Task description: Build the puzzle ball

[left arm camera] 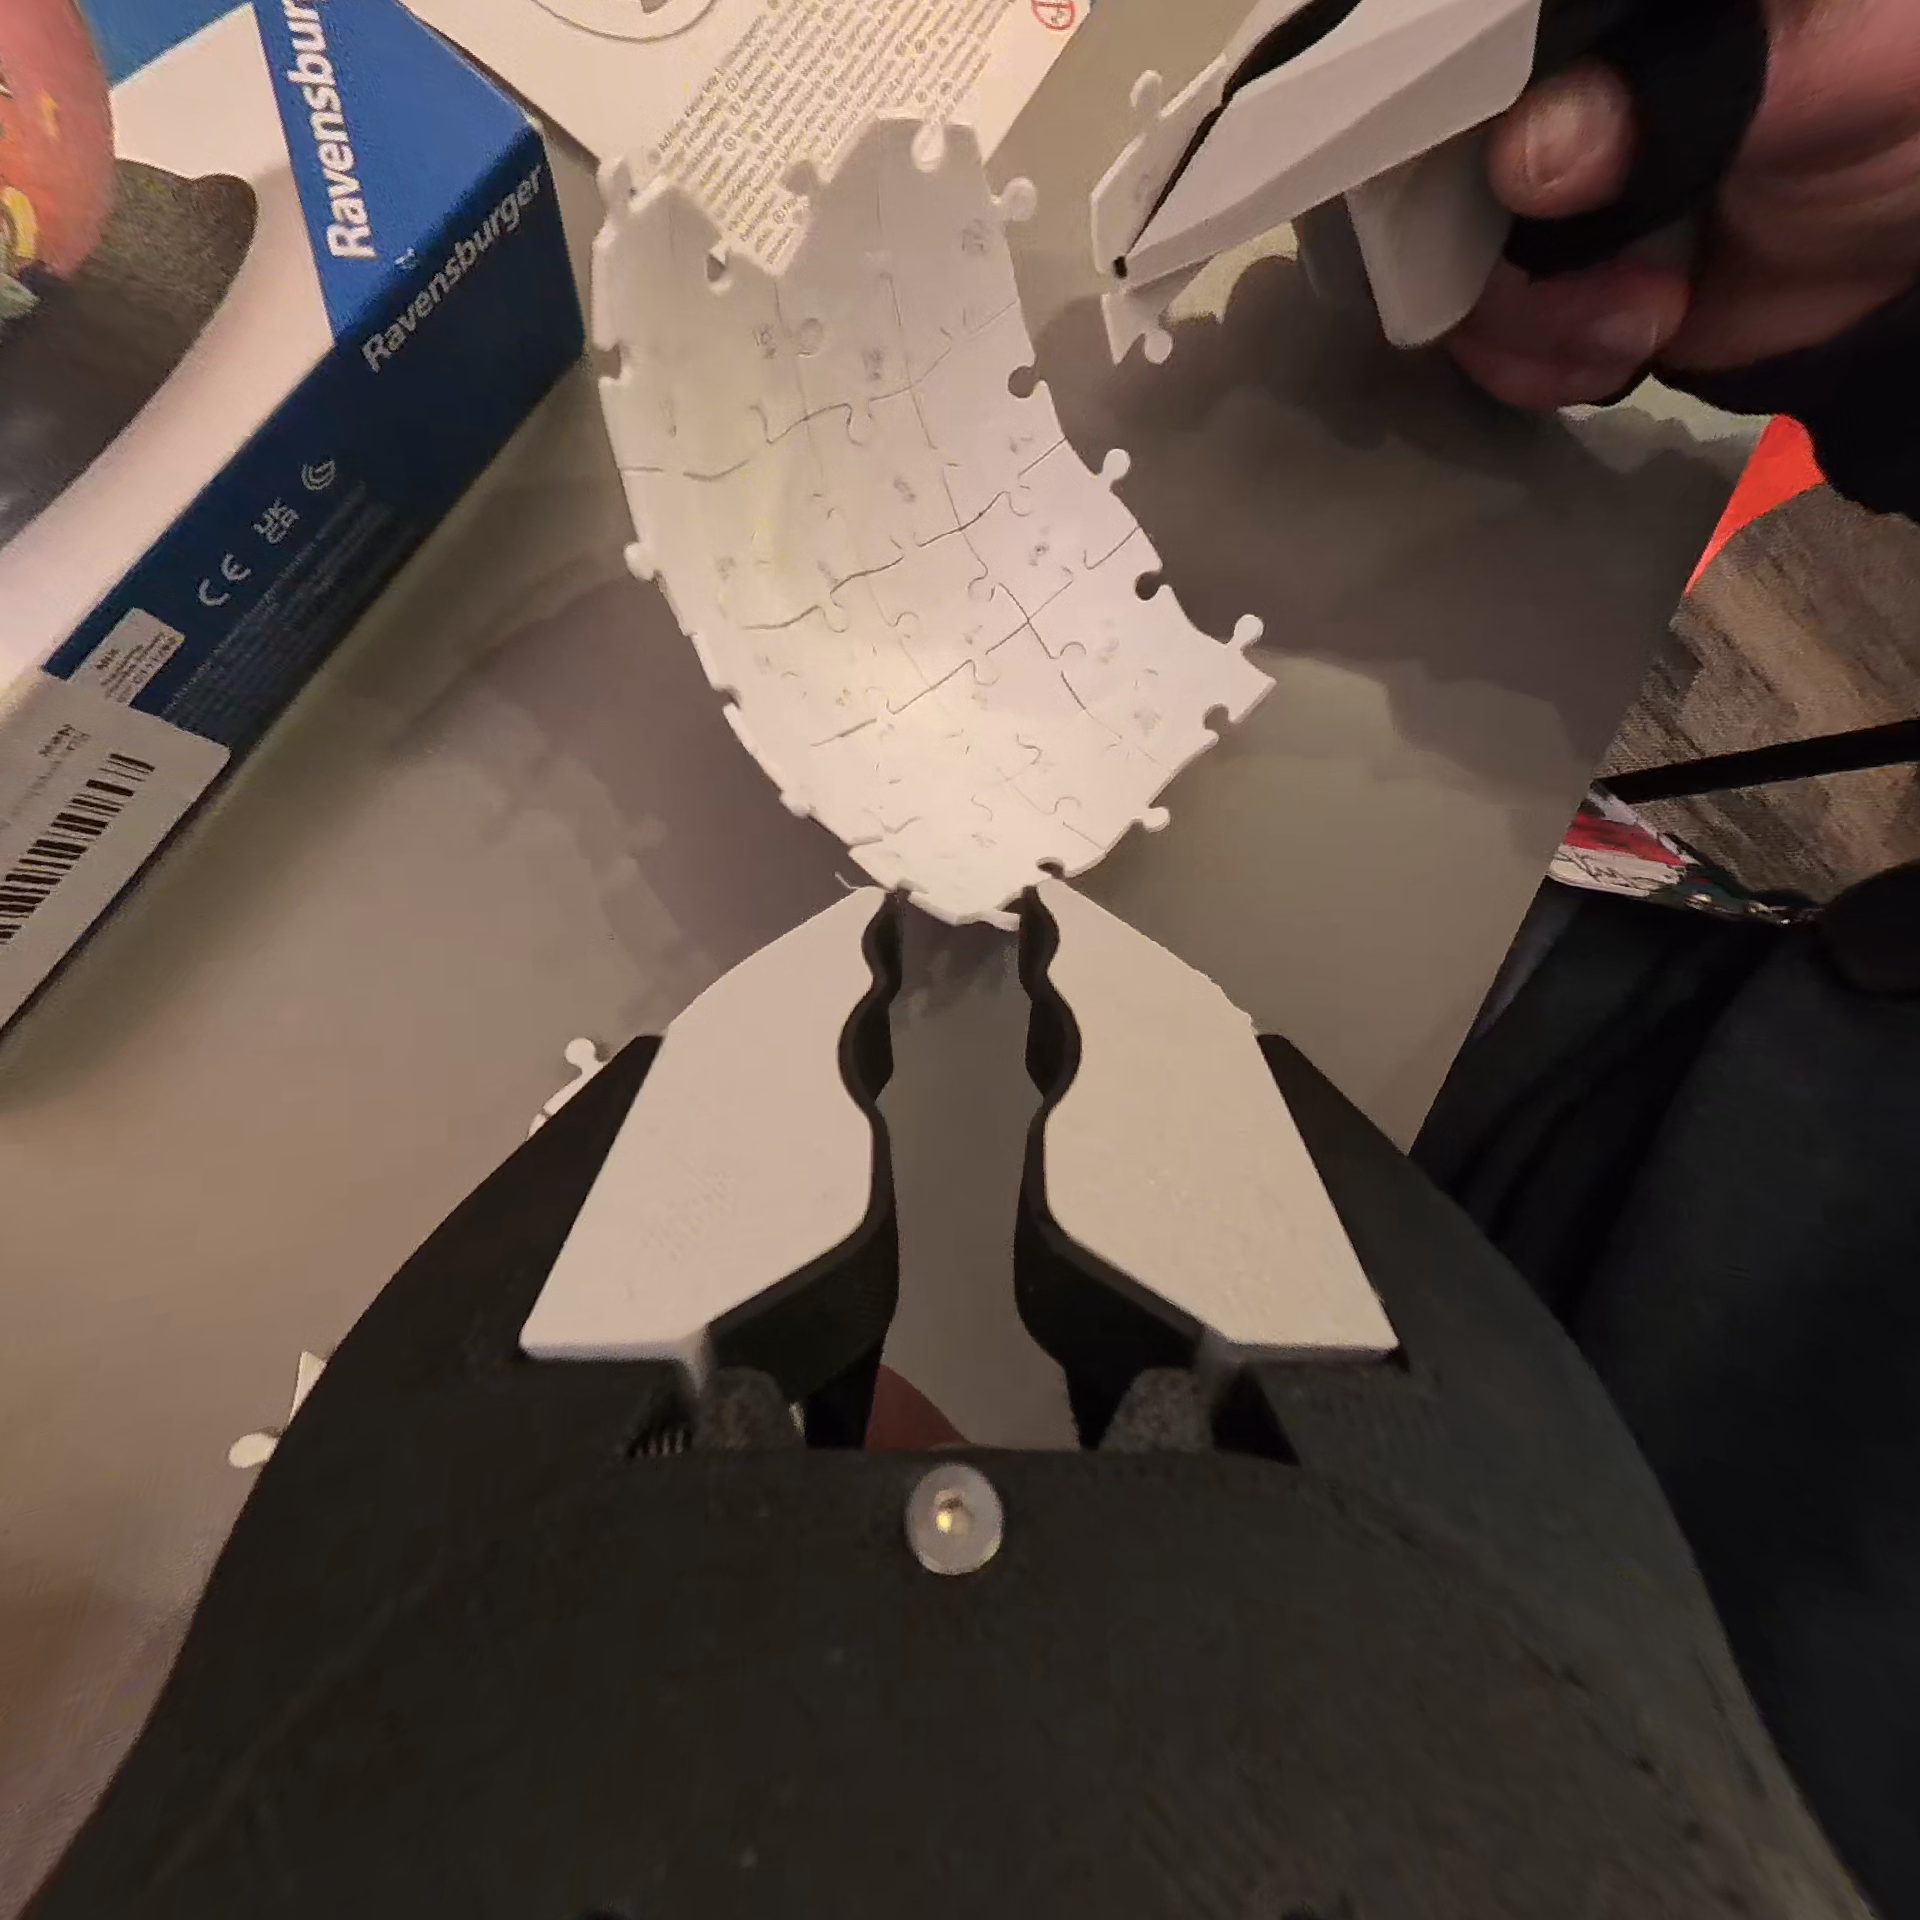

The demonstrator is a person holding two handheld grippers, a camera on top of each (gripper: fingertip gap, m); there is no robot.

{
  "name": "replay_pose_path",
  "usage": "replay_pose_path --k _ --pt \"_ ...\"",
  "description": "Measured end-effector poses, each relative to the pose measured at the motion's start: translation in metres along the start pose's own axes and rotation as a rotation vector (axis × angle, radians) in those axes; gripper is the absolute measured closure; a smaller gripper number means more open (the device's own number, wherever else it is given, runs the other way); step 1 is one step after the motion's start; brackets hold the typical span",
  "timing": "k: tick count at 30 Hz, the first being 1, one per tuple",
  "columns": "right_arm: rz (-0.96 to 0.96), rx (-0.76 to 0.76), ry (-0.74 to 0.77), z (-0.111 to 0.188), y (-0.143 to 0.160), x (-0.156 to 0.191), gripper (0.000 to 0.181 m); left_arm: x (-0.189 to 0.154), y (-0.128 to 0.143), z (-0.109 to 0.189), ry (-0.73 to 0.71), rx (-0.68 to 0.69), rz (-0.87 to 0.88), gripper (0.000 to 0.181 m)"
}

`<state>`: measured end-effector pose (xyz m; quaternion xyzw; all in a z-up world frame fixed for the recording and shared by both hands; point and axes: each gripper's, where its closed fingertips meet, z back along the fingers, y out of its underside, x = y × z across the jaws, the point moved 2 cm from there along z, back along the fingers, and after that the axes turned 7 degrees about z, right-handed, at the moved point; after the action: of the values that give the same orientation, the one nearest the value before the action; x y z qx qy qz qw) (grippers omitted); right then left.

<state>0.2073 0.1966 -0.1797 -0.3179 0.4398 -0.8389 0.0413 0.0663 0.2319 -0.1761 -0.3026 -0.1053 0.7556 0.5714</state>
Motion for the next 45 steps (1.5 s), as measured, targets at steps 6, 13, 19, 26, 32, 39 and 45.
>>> replay_pose_path --k 6,13,19,26,32,39,45 --pt "-0.032 0.004 -0.023 0.002 0.002 0.001 0.181 0.005 -0.006 0.012 0.023 -0.073 0.022 0.155" --pt "-0.079 -0.011 -0.065 0.006 -0.002 0.003 0.181 0.013 -0.027 0.026 -0.021 -0.159 -0.032 0.153" --pt "-0.065 -0.015 -0.036 0.007 -0.006 0.000 0.181 0.026 -0.041 0.018 -0.070 -0.173 -0.070 0.149" --pt "-0.027 -0.027 0.004 0.001 -0.012 0.002 0.181 0.035 -0.037 -0.013 -0.048 -0.133 0.017 0.151" --pt "0.013 -0.027 0.032 -0.008 -0.015 0.001 0.181 0.022 -0.022 -0.020 -0.052 -0.133 0.099 0.155" --pt "0.075 -0.018 0.084 -0.009 -0.022 -0.001 0.180 0.001 -0.015 -0.024 -0.042 -0.156 0.155 0.155" --pt "0.161 0.054 0.111 -0.011 -0.026 -0.005 0.181 0.007 -0.023 -0.009 -0.090 -0.218 0.103 0.139"
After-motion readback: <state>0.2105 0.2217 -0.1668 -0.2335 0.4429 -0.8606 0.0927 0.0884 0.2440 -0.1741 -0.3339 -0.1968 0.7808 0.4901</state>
